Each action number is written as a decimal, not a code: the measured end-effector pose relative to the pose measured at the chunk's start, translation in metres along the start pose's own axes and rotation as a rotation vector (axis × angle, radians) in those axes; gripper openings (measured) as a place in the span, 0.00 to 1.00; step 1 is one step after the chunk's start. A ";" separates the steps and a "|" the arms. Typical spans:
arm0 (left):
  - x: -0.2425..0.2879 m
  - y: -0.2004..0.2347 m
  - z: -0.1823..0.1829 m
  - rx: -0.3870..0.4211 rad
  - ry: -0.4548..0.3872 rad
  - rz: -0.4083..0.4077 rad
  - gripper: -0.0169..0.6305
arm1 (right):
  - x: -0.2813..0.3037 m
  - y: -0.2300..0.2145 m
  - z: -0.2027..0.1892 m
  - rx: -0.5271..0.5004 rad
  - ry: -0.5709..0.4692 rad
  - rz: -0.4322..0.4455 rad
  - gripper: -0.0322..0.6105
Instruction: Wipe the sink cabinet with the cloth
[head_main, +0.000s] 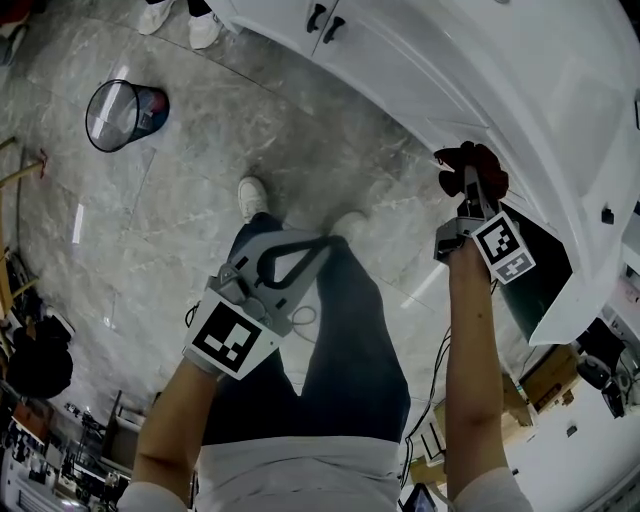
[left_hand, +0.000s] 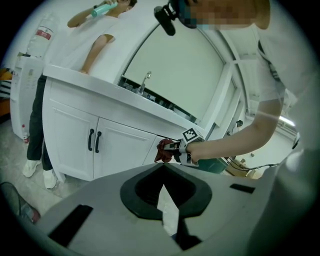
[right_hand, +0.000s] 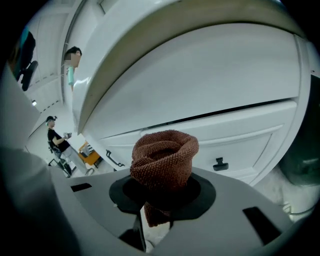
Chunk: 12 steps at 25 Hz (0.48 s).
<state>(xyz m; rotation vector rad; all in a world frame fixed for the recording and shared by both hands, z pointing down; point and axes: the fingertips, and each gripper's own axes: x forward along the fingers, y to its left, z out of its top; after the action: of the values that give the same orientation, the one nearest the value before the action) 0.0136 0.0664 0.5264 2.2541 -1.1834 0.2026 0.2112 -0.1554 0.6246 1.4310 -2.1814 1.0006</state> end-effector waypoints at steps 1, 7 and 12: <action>0.001 0.000 -0.001 -0.009 0.001 0.008 0.04 | 0.003 -0.003 0.003 0.006 -0.004 -0.006 0.22; 0.010 -0.005 -0.006 -0.026 -0.005 0.059 0.04 | 0.022 -0.017 0.015 0.005 0.002 -0.032 0.22; 0.011 -0.005 -0.014 -0.065 -0.010 0.107 0.04 | 0.036 -0.018 0.014 -0.017 0.030 -0.016 0.22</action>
<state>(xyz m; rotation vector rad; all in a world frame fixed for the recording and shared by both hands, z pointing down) 0.0261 0.0689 0.5396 2.1407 -1.2990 0.1917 0.2131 -0.1937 0.6443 1.4145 -2.1483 0.9892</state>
